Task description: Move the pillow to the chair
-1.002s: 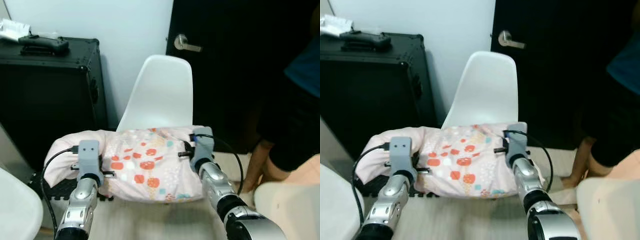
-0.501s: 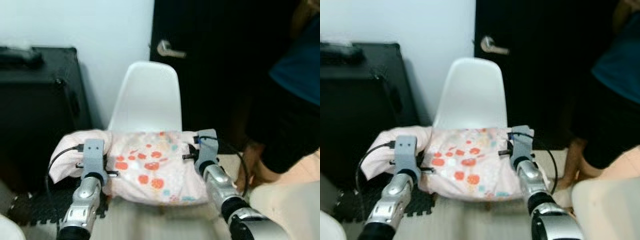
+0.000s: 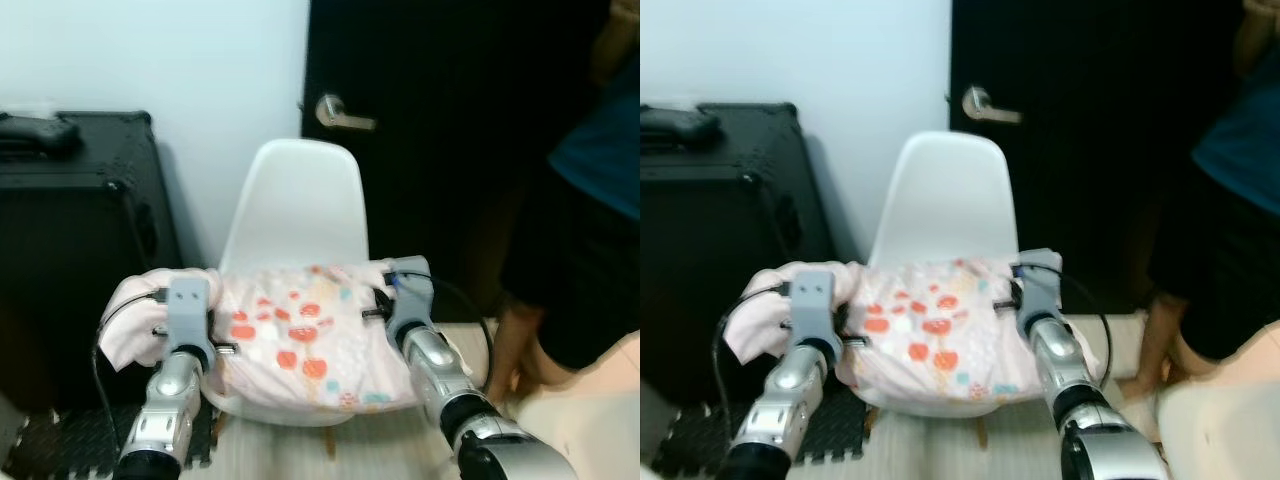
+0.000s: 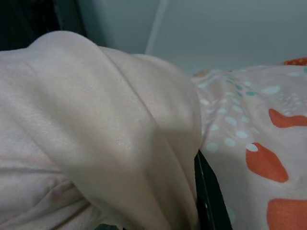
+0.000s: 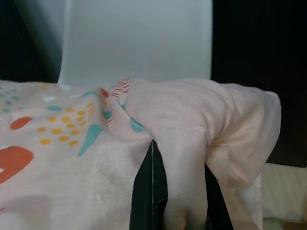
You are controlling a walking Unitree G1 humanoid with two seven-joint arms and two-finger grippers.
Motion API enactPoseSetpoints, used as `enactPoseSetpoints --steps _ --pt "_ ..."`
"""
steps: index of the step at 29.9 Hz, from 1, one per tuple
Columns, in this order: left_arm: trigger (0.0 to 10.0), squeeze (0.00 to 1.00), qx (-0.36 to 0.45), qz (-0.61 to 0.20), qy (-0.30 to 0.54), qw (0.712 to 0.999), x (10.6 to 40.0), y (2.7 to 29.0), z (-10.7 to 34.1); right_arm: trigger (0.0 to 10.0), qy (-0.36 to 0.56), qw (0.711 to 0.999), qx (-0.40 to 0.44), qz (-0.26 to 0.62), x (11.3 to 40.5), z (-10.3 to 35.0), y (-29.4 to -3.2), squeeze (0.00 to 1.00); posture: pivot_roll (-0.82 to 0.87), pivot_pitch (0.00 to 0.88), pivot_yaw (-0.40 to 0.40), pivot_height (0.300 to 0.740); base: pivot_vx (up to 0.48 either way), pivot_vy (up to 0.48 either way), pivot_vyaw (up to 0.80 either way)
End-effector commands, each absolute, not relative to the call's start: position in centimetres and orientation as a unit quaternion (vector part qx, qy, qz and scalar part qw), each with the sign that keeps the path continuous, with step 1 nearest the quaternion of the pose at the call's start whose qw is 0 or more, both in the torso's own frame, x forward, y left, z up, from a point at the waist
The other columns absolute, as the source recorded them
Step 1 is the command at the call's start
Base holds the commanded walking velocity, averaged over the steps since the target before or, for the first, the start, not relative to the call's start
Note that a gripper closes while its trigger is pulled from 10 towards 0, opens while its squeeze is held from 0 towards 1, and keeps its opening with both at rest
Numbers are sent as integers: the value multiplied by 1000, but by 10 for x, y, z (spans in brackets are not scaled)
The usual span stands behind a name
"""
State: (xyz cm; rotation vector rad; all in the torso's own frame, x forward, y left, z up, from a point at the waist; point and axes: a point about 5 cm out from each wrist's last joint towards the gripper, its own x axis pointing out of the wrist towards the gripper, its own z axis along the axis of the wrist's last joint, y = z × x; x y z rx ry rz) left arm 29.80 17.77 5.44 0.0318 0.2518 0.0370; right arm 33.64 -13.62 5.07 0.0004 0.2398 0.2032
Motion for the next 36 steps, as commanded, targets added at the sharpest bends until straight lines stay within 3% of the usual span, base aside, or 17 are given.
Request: enactPoseSetpoints --steps 1,21,24,27,32,36 --pt "10000 0 24 1 100 995 306 171 64 10000 106 988 5 114 340 56 -129 0 84 0 -104 740 300 0 0" --pt "10000 0 31 -32 97 994 316 158 67 10000 97 992 3 81 341 58 -140 0 64 0 -93 740 299 0 0" --pt "10000 0 38 -49 90 994 321 149 71 10000 60 998 2 -9 345 70 -164 0 64 0 -101 740 296 0 0" --pt "10000 0 42 -58 87 994 323 146 73 10000 50 998 4 -33 346 73 -171 0 63 0 -101 740 296 0 0" --pt "10000 0 108 -120 61 985 333 124 85 10000 45 997 31 -60 348 77 -184 0 58 0 -97 740 58 0 0" --pt "10000 0 120 -97 62 986 333 128 84 10000 80 996 34 -33 344 66 -178 0 55 0 -93 740 0 0 0"
